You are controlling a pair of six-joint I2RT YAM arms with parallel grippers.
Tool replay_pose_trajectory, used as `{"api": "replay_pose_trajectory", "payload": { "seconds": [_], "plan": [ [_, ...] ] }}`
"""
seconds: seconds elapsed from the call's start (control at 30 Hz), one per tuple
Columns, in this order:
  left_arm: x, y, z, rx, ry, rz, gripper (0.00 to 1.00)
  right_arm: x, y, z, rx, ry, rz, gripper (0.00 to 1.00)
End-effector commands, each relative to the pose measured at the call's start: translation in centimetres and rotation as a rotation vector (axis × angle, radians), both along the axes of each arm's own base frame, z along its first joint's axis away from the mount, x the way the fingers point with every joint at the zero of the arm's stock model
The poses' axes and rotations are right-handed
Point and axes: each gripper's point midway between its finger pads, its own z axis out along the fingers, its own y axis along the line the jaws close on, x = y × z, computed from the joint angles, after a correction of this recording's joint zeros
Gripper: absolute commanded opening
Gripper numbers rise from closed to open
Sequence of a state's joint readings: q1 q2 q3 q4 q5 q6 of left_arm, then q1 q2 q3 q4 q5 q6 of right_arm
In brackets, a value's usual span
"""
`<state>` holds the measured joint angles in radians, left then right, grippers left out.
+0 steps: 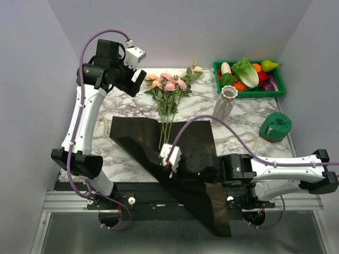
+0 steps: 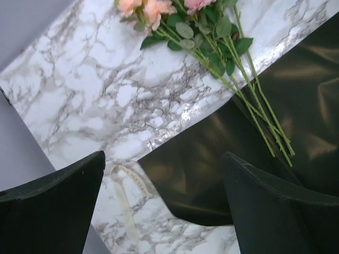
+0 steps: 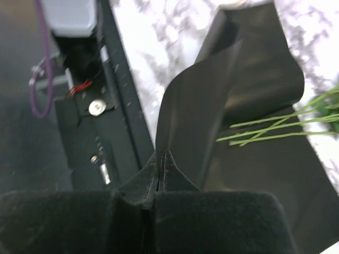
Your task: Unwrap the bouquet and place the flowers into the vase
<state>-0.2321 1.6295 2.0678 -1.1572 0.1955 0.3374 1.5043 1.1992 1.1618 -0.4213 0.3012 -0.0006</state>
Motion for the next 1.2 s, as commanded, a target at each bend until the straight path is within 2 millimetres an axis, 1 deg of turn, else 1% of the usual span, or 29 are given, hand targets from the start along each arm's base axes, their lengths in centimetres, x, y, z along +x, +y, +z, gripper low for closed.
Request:
{"api": "replay_pose_trajectory", "payload": {
  "seconds": [0.0,0.07,0.1,0.13,0.2,0.23,0.27,0.3,0.33,0.37,0.4,0.47,0.5,0.57,0.6,0.67,0.73,0.77,0.8,0.87,0.9,0.93,0.97,1.0,1.03,1.07,1.1,1.13,1.17],
  "plan": [
    [-0.8,2.0,-1.3,0.012,0.023,0.110,0.99,-3.2,0.1,-3.6,-0.168,-0.009,0.002,0.01],
    [-1.2,2.3,-1.2,0.016,0.015,0.119,0.99,-5.5,0.9,-4.4,-0.184,0.034,0.042,0.09],
    [-1.5,2.4,-1.4,0.021,0.025,0.119,0.99,-6.3,1.4,-5.2,-0.204,0.052,0.059,0.12],
    [-1.5,2.6,-1.4,0.024,0.025,0.122,0.99,-7.4,2.0,-4.7,-0.187,0.071,0.081,0.13],
    [-1.7,2.8,-1.6,0.037,0.026,0.126,0.99,-7.8,2.8,-4.3,-0.170,0.113,0.044,0.17],
    [-1.8,2.9,-1.6,0.040,0.025,0.129,0.99,-7.9,2.8,-3.6,-0.161,0.124,0.037,0.29],
    [-1.9,2.9,-1.5,0.042,0.023,0.131,0.99,-8.3,3.4,-2.2,-0.124,0.146,0.053,0.31],
    [-1.9,3.0,-1.6,0.045,0.024,0.133,0.99,-8.7,3.8,-1.4,-0.097,0.158,0.075,0.33],
    [-1.9,3.1,-1.7,0.048,0.026,0.133,0.99,-9.2,4.5,-0.3,-0.057,0.168,0.098,0.46],
    [-1.9,3.1,-1.8,0.050,0.027,0.135,0.99,-9.9,5.1,1.1,-0.025,0.193,0.135,0.54],
    [-2.0,3.2,-2.1,0.054,0.034,0.137,0.99,-10.3,5.5,1.7,-0.010,0.204,0.151,0.57],
    [-2.3,3.3,-2.4,0.063,0.043,0.132,0.99,-11.1,6.2,2.1,-0.005,0.233,0.179,0.62],
    [-2.5,3.4,-2.9,0.068,0.056,0.129,0.99,-11.3,6.4,2.9,0.012,0.241,0.187,0.64],
    [-2.9,3.4,-3.0,0.072,0.050,0.115,0.99,-11.6,6.6,3.3,0.011,0.244,0.206,0.69],
    [-3.1,3.4,-3.7,0.080,0.063,0.110,0.99,-11.8,6.8,4.1,0.026,0.250,0.219,0.70],
    [-3.6,3.4,-4.0,0.088,0.070,0.091,0.99,-12.0,6.8,4.8,0.037,0.255,0.227,0.71],
    [-4.0,3.4,-4.8,0.096,0.090,0.076,0.99,-11.7,6.6,6.0,0.069,0.259,0.212,0.71],
    [-4.3,3.4,-4.7,0.102,0.082,0.055,0.99,-11.5,6.3,6.5,0.081,0.256,0.205,0.71],
    [-4.6,3.4,-5.2,0.108,0.093,0.045,0.99,-10.7,5.7,7.8,0.118,0.240,0.170,0.71],
    [-5.1,3.3,-5.2,0.107,0.087,0.025,0.99,-9.1,4.5,9.5,0.167,0.215,0.102,0.71],
    [-5.2,3.4,-5.6,0.117,0.094,0.015,0.99,-7.4,3.8,10.0,0.190,0.180,0.020,0.71],
    [-5.4,3.4,-5.6,0.116,0.096,0.013,0.99,-5.5,2.4,11.2,0.230,0.174,-0.042,0.71],
    [-5.6,3.3,-5.7,0.116,0.097,0.010,0.99,-4.2,1.8,10.3,0.224,0.190,-0.101,0.70],
    [-5.7,3.4,-5.9,0.116,0.102,0.010,0.99,-2.8,1.0,10.1,0.232,0.204,-0.153,0.70],
    [-5.7,3.4,-6.1,0.116,0.105,0.009,0.99,0.0,-0.5,9.6,0.232,0.218,-0.247,0.67],
    [-5.8,3.4,-6.1,0.114,0.104,0.011,0.99,1.4,-1.1,8.7,0.225,0.245,-0.296,0.66],
    [-5.9,3.4,-6.7,0.115,0.118,0.009,0.99,2.2,-1.5,6.7,0.200,0.307,-0.336,0.66],
    [-6.0,3.3,-6.9,0.107,0.120,0.016,0.99,5.0,-2.8,5.2,0.181,0.324,-0.434,0.65],
    [-6.2,3.3,-7.0,0.102,0.119,0.020,0.99,6.1,-3.3,3.9,0.166,0.351,-0.484,0.64]
  ]
}}
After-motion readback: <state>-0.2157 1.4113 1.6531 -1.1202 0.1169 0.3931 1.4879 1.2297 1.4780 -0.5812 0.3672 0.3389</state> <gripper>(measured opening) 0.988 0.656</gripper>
